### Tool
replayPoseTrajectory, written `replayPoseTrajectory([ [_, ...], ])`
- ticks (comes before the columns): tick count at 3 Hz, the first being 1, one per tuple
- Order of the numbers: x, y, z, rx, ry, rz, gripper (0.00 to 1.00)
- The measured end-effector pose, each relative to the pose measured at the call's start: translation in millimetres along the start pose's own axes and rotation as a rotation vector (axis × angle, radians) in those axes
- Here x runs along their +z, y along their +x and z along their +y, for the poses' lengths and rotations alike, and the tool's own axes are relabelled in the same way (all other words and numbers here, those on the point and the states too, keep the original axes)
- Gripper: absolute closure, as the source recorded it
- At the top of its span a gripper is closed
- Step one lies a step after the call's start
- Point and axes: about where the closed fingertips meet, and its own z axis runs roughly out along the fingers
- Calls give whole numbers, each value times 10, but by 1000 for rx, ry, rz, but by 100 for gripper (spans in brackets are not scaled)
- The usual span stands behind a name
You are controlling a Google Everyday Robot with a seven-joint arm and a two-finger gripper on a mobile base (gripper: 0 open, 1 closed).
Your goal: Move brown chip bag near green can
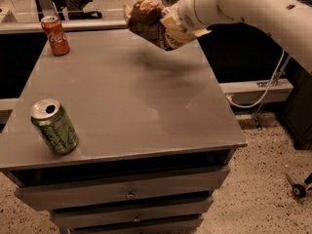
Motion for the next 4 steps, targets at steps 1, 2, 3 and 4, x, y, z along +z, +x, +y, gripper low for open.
replayPoseTrajectory([
  [1, -140, -309, 395, 33, -77, -74, 100],
  [2, -209, -463, 749, 117, -163, -98, 100],
  [3, -175, -473, 769, 118, -179, -99, 100],
  [4, -238, -513, 1028, 91, -234, -91, 100],
])
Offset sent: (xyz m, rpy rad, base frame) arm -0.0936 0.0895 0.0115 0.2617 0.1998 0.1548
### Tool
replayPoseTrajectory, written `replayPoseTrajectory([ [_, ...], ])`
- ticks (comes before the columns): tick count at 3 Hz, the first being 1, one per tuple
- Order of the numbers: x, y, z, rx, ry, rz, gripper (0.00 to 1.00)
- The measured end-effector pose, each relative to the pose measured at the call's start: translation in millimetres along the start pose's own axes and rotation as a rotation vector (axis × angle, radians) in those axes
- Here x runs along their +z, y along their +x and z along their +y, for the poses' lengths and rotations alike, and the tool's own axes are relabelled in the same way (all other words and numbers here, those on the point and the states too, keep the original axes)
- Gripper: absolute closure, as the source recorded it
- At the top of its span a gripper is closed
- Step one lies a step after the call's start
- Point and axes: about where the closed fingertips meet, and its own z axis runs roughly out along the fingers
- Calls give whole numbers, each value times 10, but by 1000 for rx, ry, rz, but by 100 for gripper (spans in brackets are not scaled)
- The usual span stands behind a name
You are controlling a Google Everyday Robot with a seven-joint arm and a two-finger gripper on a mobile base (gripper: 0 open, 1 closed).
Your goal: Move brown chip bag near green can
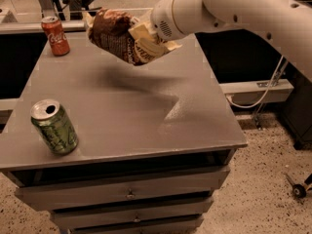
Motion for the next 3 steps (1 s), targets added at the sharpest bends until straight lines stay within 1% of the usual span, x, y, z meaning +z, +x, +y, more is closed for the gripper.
replayPoseTrajectory([
  [1, -48, -7, 239, -21, -37, 13, 100],
  [2, -63, -4, 465, -22, -69, 17, 100],
  [3, -14, 39, 699, -5, -103, 17, 100],
])
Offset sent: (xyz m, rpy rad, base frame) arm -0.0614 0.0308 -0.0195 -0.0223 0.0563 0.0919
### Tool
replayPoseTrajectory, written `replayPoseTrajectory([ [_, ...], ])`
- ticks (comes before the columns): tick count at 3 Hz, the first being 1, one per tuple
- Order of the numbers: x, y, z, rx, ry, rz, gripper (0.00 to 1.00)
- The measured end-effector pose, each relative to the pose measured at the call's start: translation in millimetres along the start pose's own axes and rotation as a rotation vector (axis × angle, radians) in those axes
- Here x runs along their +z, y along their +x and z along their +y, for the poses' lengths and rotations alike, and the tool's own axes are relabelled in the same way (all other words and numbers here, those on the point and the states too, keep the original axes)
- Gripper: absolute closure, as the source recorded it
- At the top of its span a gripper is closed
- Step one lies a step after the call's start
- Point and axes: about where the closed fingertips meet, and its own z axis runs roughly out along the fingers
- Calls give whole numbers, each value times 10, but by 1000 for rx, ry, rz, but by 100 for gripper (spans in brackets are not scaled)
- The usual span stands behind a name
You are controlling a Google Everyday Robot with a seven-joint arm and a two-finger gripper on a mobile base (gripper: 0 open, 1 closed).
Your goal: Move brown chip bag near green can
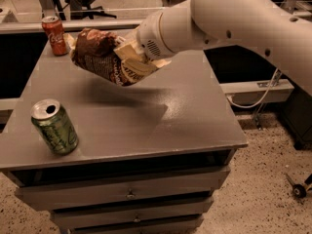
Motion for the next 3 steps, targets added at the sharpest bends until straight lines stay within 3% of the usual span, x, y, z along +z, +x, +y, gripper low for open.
replayPoseTrajectory([
  [3, 221, 63, 562, 71, -96, -24, 100],
])
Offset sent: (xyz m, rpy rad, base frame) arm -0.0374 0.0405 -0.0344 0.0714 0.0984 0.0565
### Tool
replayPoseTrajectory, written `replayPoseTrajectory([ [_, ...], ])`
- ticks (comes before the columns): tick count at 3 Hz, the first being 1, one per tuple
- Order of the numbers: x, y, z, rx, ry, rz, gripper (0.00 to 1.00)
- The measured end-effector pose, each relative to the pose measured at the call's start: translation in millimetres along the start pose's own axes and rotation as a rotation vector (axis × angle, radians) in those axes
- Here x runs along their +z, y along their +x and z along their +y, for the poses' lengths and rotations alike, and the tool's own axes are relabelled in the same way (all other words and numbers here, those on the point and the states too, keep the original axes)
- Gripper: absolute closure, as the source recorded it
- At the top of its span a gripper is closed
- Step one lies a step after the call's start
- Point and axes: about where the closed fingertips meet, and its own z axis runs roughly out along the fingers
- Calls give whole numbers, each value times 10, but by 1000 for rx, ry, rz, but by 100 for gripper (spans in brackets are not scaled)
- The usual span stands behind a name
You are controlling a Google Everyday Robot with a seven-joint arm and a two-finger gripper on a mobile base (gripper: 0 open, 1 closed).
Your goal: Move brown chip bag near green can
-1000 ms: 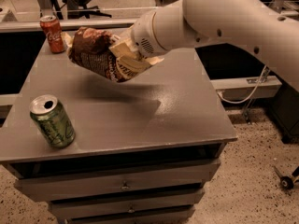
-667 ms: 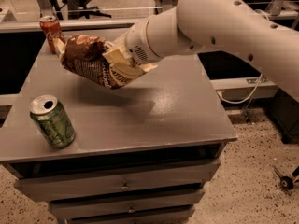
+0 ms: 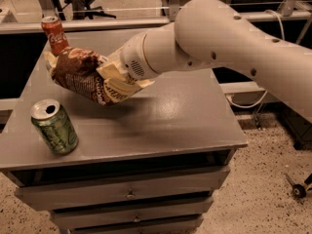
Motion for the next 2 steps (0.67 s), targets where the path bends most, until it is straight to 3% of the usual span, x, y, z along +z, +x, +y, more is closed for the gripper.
replayPoseTrajectory([
  [1, 48, 57, 120, 34, -30, 1, 84],
  [2, 54, 103, 200, 58, -48, 6, 60],
])
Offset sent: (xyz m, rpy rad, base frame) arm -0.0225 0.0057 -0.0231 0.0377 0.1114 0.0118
